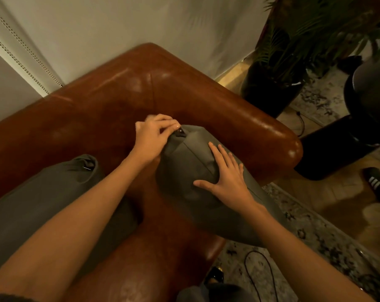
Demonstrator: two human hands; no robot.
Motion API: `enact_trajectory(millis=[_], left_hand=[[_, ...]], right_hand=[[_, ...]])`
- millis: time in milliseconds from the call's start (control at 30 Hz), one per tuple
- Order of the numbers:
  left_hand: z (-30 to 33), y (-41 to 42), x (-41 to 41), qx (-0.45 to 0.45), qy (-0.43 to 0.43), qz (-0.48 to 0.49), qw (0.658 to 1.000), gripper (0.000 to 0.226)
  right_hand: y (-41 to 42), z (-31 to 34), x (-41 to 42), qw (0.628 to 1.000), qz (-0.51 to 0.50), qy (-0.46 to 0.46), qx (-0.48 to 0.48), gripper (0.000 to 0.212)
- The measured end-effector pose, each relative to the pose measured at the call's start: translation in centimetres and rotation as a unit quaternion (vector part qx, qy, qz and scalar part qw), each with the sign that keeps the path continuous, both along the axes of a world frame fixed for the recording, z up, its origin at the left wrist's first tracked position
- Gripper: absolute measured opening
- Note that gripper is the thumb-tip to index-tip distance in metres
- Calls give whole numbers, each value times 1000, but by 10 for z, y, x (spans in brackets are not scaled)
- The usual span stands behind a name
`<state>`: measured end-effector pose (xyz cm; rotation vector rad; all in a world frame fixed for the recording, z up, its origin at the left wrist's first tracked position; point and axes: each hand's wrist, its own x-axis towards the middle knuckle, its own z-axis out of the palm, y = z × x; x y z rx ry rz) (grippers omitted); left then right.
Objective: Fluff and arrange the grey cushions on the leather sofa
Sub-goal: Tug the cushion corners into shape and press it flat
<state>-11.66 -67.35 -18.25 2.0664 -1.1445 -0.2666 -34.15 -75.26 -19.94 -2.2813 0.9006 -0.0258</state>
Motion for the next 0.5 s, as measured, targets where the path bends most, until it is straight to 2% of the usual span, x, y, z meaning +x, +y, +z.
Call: enact_trajectory(millis=[67, 100, 167, 200, 233, 333, 500], left_hand=[[3, -6, 6, -26, 110, 29, 993, 23], [3, -9, 7, -50, 193, 61, 978, 25], [2, -15, 3, -100, 359, 130, 919, 27], [0, -19, 1, -115, 410, 155, 891, 25], [-1, -22, 0, -121, 430, 165, 879, 21], [2, -26, -3, -91, 356, 133, 921, 16], [-8, -11, -16, -44, 269, 44, 961, 43]], right_hand=[[-2, 0, -2, 1000, 1, -8, 4, 99], [-2, -1, -4, 1000, 2, -11, 6, 99], [-4, -2, -8, 1000, -2, -18, 13, 97], [-5, -2, -9, 1000, -7, -20, 15, 96], [-6, -2, -10, 1000, -11, -18, 15, 96], [-10, -1, -8, 1000, -13, -1, 15, 95], [-6, 2, -3, 1000, -10, 16, 22, 94]])
